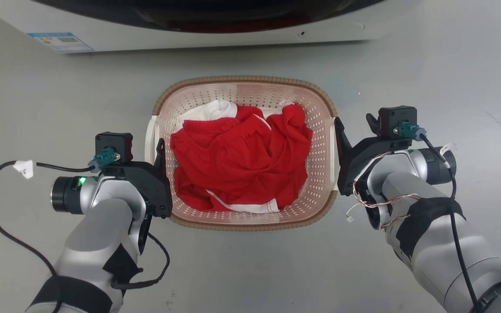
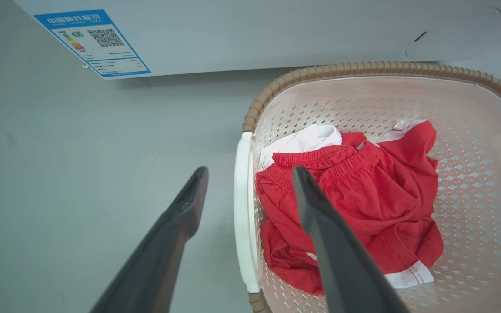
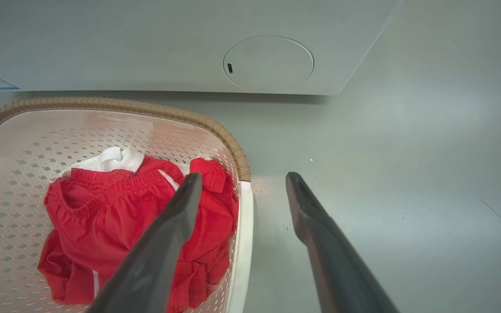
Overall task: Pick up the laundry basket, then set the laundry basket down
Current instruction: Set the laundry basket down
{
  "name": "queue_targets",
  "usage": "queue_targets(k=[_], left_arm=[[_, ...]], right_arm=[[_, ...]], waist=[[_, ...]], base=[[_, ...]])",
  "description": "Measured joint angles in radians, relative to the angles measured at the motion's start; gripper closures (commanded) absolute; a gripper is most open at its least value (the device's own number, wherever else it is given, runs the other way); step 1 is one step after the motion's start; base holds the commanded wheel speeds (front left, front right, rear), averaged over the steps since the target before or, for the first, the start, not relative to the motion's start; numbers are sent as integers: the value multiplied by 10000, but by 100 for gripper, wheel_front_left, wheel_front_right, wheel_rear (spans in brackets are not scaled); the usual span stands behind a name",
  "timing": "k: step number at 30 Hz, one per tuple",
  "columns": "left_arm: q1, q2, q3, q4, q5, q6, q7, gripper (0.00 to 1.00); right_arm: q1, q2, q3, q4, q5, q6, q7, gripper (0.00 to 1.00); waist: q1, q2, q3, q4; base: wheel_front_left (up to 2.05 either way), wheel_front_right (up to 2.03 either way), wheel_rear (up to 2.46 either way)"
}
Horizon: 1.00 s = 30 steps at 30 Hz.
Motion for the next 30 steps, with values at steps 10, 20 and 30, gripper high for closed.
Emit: queue_targets(k=[10, 20, 30], left_arm=[[611, 165, 247, -341, -121, -485, -345, 0], [1927, 535, 713, -1467, -81, -472, -345, 0], [3436, 604, 1223, -2947, 374, -90, -345, 0]], right_arm=[[561, 2, -341, -395, 127, 182, -362, 0], [1448, 0, -888, -959, 180, 222, -372, 0], [2684, -171, -1473, -1609, -368, 222, -372, 0]], waist=[[-1, 0, -1212, 50], [-2, 0, -2576, 4], [-1, -1, -3727, -28]], base=[[0, 0, 0], [0, 0, 0], [0, 0, 0]])
